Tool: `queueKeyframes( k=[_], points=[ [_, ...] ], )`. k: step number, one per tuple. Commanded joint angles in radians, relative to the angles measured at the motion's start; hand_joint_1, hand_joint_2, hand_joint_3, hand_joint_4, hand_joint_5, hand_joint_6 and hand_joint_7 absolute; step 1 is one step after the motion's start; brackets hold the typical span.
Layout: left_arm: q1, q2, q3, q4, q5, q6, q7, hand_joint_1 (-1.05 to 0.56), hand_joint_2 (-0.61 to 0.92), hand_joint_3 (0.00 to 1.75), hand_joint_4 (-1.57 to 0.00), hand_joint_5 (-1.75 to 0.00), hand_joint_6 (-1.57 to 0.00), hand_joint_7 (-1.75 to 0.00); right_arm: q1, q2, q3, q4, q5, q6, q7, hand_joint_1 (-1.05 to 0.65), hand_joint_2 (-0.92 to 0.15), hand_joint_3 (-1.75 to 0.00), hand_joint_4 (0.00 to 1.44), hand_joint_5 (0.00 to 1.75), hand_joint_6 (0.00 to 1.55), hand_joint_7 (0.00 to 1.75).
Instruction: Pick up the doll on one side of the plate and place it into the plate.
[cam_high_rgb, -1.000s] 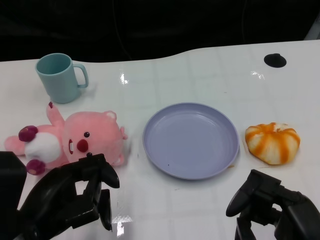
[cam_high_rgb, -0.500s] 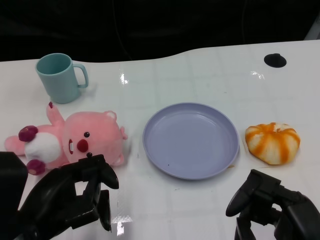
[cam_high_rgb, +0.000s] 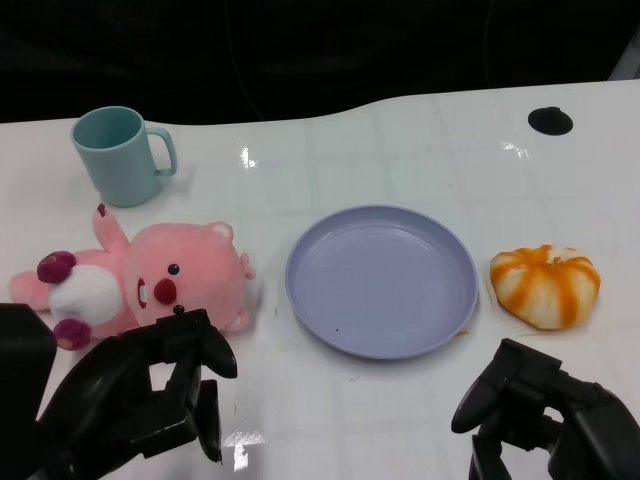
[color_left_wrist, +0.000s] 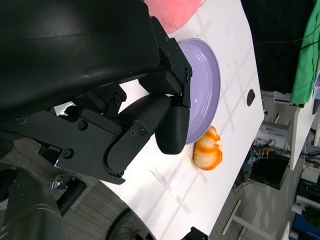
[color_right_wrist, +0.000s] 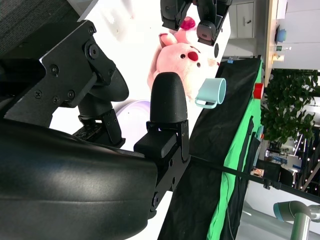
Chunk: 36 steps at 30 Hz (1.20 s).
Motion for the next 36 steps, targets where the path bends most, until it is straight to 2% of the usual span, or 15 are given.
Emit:
queueKeyframes(
  k=[1,20,23,27,30,33,34,36],
  points=[
    [-0.010,0.009,0.008,0.005,-0.001,-0.007,-0.007,-0.07,0.43,1.43,-0.91,-1.75,-0.73,-1.73,-0.002,-0.002,-0.002,-0.004,0.002,0.005,-0.003,0.08,-0.43,-1.34,0.71,1.75,0.62,1.53],
    [-0.014,-0.004,0.024,0.025,-0.018,-0.027,-0.009,-0.08,0.43,1.41,-0.89,-1.75,-0.74,-1.69,-0.004,0.004,0.002,0.017,0.000,-0.014,-0.006,0.08,-0.43,-1.35,0.70,1.75,0.62,1.53],
    [-0.006,-0.013,0.039,0.005,-0.037,-0.027,-0.002,-0.09,0.48,1.27,-0.81,-1.66,-0.76,-1.40,-0.002,0.004,0.004,0.010,-0.001,-0.010,-0.007,0.08,-0.44,-1.35,0.71,1.75,0.62,1.53],
    [-0.003,-0.033,0.057,-0.007,-0.059,-0.051,-0.002,-0.14,0.42,1.31,-0.77,-1.48,-0.76,-1.09,-0.007,0.003,0.001,0.007,0.000,-0.007,-0.007,0.09,-0.44,-1.35,0.71,1.75,0.62,1.53],
    [0.001,-0.049,0.073,-0.027,-0.076,-0.060,0.006,-0.16,0.46,1.22,-0.73,-1.36,-0.76,-0.90,-0.007,0.002,-0.001,0.006,0.008,-0.003,-0.003,0.09,-0.44,-1.35,0.71,1.75,0.62,1.53],
    [0.002,-0.044,0.081,-0.029,-0.071,-0.113,-0.019,-0.24,0.58,0.92,-0.65,-1.23,-0.74,-0.72,-0.006,0.001,-0.002,0.005,0.009,-0.006,-0.002,0.08,-0.43,-1.35,0.71,1.75,0.62,1.53],
    [0.004,-0.041,0.083,-0.026,-0.068,-0.136,-0.030,-0.28,0.67,0.73,-0.59,-1.14,-0.71,-0.59,-0.005,0.000,-0.001,0.005,0.008,-0.009,-0.002,0.08,-0.43,-1.36,0.72,1.75,0.62,1.53],
    [0.009,-0.036,0.084,-0.019,-0.046,-0.194,-0.045,-0.33,0.79,0.46,-0.56,-1.00,-0.70,-0.41,-0.003,0.000,0.000,0.003,0.002,-0.010,-0.004,0.09,-0.42,-1.36,0.72,1.75,0.63,1.53]
  ],
)
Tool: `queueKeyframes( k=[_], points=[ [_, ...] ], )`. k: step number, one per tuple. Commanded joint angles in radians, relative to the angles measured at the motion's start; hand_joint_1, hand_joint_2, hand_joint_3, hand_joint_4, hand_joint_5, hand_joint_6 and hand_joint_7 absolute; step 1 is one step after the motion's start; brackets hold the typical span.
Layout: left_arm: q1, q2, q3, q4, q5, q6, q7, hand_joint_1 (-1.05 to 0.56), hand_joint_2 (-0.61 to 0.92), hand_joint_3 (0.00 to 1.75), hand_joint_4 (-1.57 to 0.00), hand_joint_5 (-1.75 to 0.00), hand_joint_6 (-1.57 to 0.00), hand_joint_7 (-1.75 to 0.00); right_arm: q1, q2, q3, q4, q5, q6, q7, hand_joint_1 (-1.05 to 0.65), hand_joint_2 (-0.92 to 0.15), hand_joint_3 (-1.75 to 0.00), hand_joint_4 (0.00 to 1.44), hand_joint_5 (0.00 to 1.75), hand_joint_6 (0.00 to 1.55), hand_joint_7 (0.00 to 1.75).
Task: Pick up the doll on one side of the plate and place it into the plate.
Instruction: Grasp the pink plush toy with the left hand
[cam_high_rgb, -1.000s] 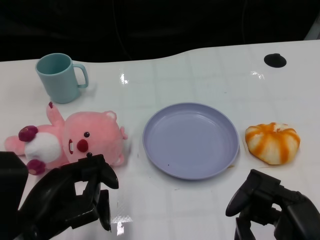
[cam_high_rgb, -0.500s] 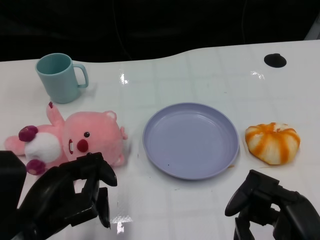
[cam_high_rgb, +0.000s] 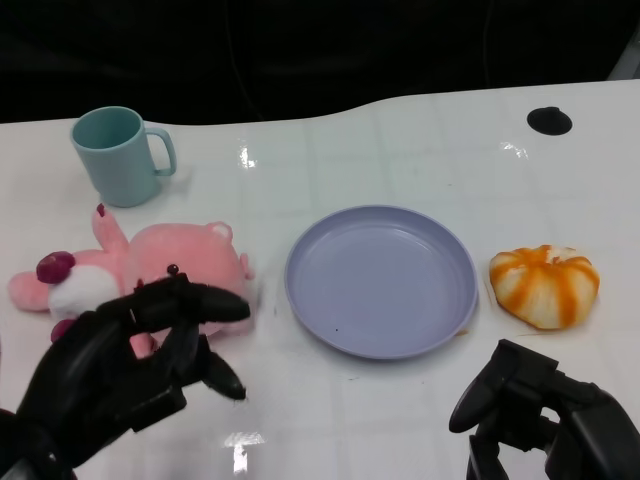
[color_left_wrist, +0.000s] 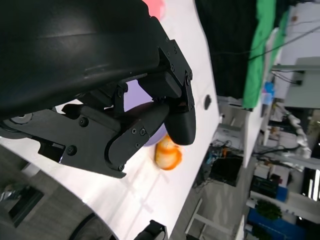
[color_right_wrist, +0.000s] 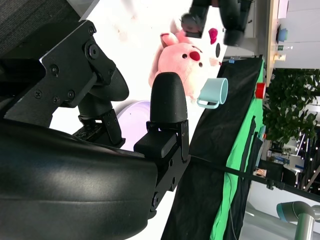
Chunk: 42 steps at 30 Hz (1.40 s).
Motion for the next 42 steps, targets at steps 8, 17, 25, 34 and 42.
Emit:
queueKeyframes(
  k=[8,17,25,34,42],
  points=[
    [0.008,0.042,0.001,0.049,0.132,-0.300,-0.091,-0.57,0.92,0.17,-0.25,-0.64,-0.43,-0.03,0.005,-0.003,-0.002,-0.019,0.000,-0.011,-0.004,0.09,-0.43,-1.35,0.71,1.75,0.63,1.53],
    [-0.020,0.071,0.013,0.116,0.280,-0.552,-0.084,-0.70,0.92,0.20,0.00,-0.50,-0.24,0.00,0.006,-0.002,0.005,-0.027,-0.012,0.000,-0.009,0.08,-0.42,-1.35,0.71,1.75,0.63,1.53],
    [-0.045,0.137,0.035,0.124,0.487,-0.658,-0.004,-0.79,0.92,0.18,0.00,-0.33,-0.19,0.00,0.004,-0.001,0.006,-0.028,-0.007,-0.003,-0.010,0.08,-0.42,-1.35,0.71,1.75,0.63,1.53],
    [-0.068,0.260,0.070,0.093,0.800,-0.686,0.106,-0.76,0.92,0.11,0.00,-0.22,-0.14,0.00,0.001,0.000,0.007,-0.040,-0.004,0.022,-0.013,0.07,-0.43,-1.34,0.71,1.75,0.63,1.53],
    [-0.094,0.359,0.063,0.089,1.012,-0.626,0.123,-0.75,0.92,0.05,0.00,-0.23,-0.16,-0.01,0.000,-0.002,0.006,-0.032,-0.002,0.012,-0.012,0.08,-0.43,-1.33,0.72,1.75,0.63,1.52]
  ],
)
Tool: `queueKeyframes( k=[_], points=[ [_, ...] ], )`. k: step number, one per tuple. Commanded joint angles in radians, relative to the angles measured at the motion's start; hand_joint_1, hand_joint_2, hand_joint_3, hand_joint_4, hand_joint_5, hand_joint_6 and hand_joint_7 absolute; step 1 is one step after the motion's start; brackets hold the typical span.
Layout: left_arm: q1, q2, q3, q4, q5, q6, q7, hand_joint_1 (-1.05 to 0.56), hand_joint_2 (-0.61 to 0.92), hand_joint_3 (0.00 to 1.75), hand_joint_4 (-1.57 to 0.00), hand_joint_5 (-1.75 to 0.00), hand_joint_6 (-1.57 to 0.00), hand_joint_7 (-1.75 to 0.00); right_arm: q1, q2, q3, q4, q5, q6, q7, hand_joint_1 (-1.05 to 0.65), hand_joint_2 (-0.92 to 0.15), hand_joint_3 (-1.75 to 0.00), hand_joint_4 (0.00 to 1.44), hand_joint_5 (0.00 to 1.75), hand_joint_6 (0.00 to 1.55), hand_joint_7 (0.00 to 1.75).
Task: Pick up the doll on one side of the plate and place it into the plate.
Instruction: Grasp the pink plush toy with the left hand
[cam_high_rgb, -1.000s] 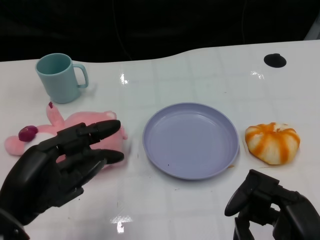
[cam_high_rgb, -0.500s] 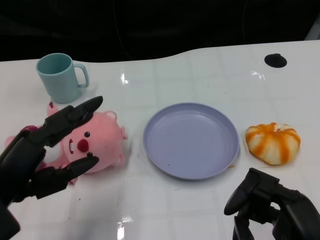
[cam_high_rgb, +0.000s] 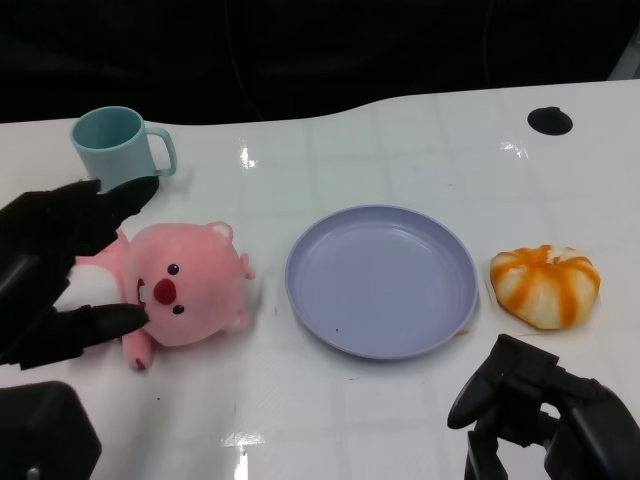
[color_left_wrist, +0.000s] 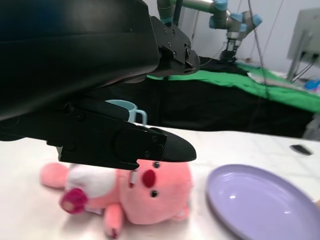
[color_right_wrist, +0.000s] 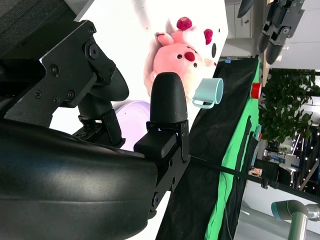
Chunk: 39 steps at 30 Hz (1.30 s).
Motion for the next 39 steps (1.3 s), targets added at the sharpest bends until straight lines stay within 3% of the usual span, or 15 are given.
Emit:
queueKeyframes(
  k=[1,10,17,29,39],
  points=[
    [-0.023,0.051,-0.001,0.006,0.075,0.024,0.018,-0.75,0.92,0.04,0.00,-0.23,-0.16,-0.01,0.001,-0.002,-0.003,0.000,0.002,-0.006,-0.003,0.08,-0.43,-1.33,0.72,1.75,0.63,1.52],
    [-0.105,0.134,-0.093,0.130,0.210,0.075,0.006,-0.73,0.89,0.00,-0.05,-0.29,-0.20,-0.02,0.005,0.000,-0.002,-0.001,0.006,-0.009,-0.005,0.08,-0.43,-1.35,0.72,1.75,0.63,1.53],
    [-0.183,0.147,-0.185,0.259,0.292,0.100,0.025,-0.73,0.88,0.00,-0.06,-0.29,-0.21,-0.01,0.006,-0.002,-0.003,-0.004,0.006,-0.005,-0.005,0.07,-0.43,-1.34,0.71,1.75,0.63,1.52],
    [-0.359,0.130,-0.361,0.494,0.366,0.127,0.026,-0.75,0.91,0.01,-0.05,-0.24,-0.18,0.00,0.008,-0.006,-0.004,-0.006,0.002,-0.002,-0.004,0.08,-0.43,-1.34,0.71,1.75,0.63,1.52],
    [-0.505,0.060,-0.509,0.780,0.383,0.141,0.049,-0.72,0.92,0.03,-0.09,-0.19,-0.19,-0.01,0.013,-0.006,-0.002,-0.015,0.004,0.006,-0.003,0.07,-0.44,-1.34,0.71,1.75,0.63,1.52]
  ],
)
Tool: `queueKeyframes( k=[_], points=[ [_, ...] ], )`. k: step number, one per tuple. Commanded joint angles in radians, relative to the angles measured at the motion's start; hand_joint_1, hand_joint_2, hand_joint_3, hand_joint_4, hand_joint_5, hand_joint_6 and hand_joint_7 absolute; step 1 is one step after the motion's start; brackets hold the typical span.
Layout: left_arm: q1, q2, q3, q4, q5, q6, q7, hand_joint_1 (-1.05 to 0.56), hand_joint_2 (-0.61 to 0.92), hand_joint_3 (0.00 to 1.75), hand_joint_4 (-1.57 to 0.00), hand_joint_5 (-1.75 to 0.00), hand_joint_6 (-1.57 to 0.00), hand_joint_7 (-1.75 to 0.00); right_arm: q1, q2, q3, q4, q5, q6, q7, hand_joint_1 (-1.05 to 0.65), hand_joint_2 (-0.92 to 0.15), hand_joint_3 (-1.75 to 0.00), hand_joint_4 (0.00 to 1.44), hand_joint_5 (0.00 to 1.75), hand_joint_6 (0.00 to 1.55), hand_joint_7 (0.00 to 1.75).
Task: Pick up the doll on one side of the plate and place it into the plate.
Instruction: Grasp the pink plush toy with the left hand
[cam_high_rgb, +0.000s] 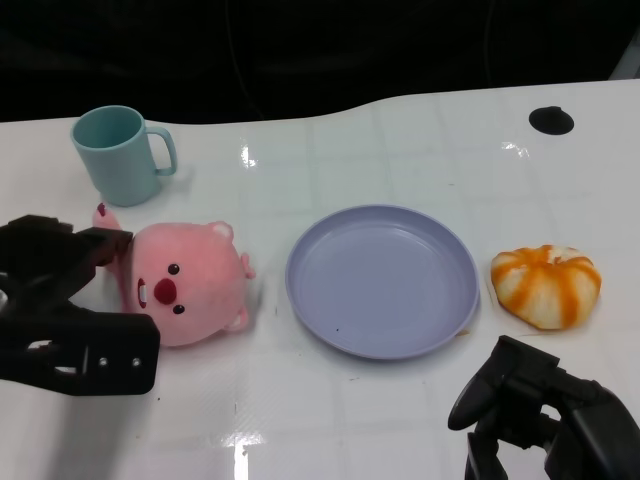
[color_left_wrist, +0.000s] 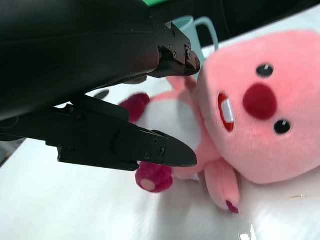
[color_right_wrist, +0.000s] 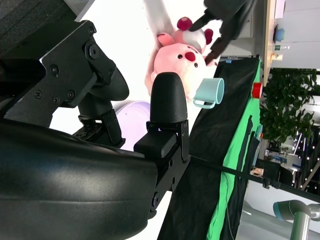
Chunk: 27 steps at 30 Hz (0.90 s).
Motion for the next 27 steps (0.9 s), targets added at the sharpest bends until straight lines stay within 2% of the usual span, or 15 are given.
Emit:
queueKeyframes(
  k=[1,12,15,18,19,20,21,22,24,25,26,27],
  points=[
    [-0.049,-0.018,-0.044,0.109,0.010,-0.003,0.035,-0.72,0.92,0.03,-0.10,-0.20,-0.19,-0.01,0.007,-0.006,-0.003,-0.011,0.002,0.002,0.000,0.07,-0.44,-1.33,0.71,1.75,0.63,1.52],
    [-0.185,-0.092,-0.178,0.445,0.012,-0.020,0.107,-0.64,0.92,0.04,-0.18,-0.14,-0.23,-0.01,0.011,-0.008,-0.004,-0.015,0.002,0.004,0.001,0.06,-0.43,-1.33,0.71,1.75,0.63,1.52],
    [-0.202,-0.119,-0.188,0.518,-0.007,-0.025,0.159,-0.51,0.91,0.01,-0.30,-0.11,-0.34,-0.02,0.012,-0.008,-0.005,-0.015,0.001,0.006,0.001,0.06,-0.43,-1.34,0.71,1.75,0.63,1.52],
    [-0.209,-0.141,-0.180,0.557,-0.039,-0.024,0.188,-0.38,0.92,0.01,-0.61,-0.09,-0.55,-0.03,0.009,-0.010,-0.006,-0.010,0.001,0.001,0.002,0.06,-0.43,-1.34,0.71,1.75,0.64,1.51],
    [-0.206,-0.147,-0.174,0.576,-0.053,-0.054,0.233,-0.34,0.92,0.01,-0.73,-0.14,-0.63,-0.05,0.009,-0.009,-0.006,-0.006,0.002,-0.001,0.002,0.06,-0.43,-1.34,0.71,1.75,0.64,1.51],
    [-0.202,-0.153,-0.170,0.593,-0.066,-0.079,0.273,-0.28,0.92,0.01,-0.82,-0.47,-0.78,-0.05,0.009,-0.008,-0.006,-0.001,0.003,-0.004,0.002,0.06,-0.43,-1.34,0.71,1.75,0.64,1.51],
    [-0.200,-0.159,-0.165,0.612,-0.077,-0.100,0.305,-0.24,0.92,0.04,-0.83,-0.72,-0.89,-0.05,0.010,-0.007,-0.005,0.000,0.002,-0.005,0.001,0.06,-0.43,-1.34,0.71,1.75,0.64,1.51],
    [-0.197,-0.164,-0.161,0.625,-0.088,-0.119,0.332,-0.21,0.92,0.09,-0.85,-0.91,-1.02,-0.07,0.011,-0.007,-0.004,0.000,0.001,-0.007,0.001,0.06,-0.43,-1.34,0.71,1.75,0.64,1.51],
    [-0.197,-0.165,-0.167,0.642,-0.093,-0.148,0.370,-0.18,0.92,0.14,-0.86,-1.06,-1.16,-0.10,0.014,-0.007,-0.005,-0.004,0.002,-0.007,0.001,0.05,-0.42,-1.34,0.71,1.74,0.64,1.51],
    [-0.197,-0.163,-0.173,0.651,-0.090,-0.166,0.395,-0.18,0.91,0.11,-0.85,-1.22,-1.23,-0.14,0.014,-0.007,-0.005,-0.005,0.004,-0.008,0.002,0.06,-0.43,-1.34,0.71,1.74,0.64,1.50],
    [-0.199,-0.162,-0.179,0.659,-0.088,-0.179,0.414,-0.17,0.91,0.10,-0.82,-1.45,-1.27,-0.24,0.014,-0.007,-0.006,-0.005,0.005,-0.009,0.002,0.07,-0.43,-1.34,0.70,1.74,0.64,1.50],
    [-0.201,-0.162,-0.183,0.666,-0.087,-0.188,0.426,-0.17,0.91,0.09,-0.81,-1.54,-1.23,-0.38,0.013,-0.007,-0.006,-0.005,0.006,-0.010,0.002,0.07,-0.43,-1.34,0.70,1.74,0.64,1.50]
  ],
)
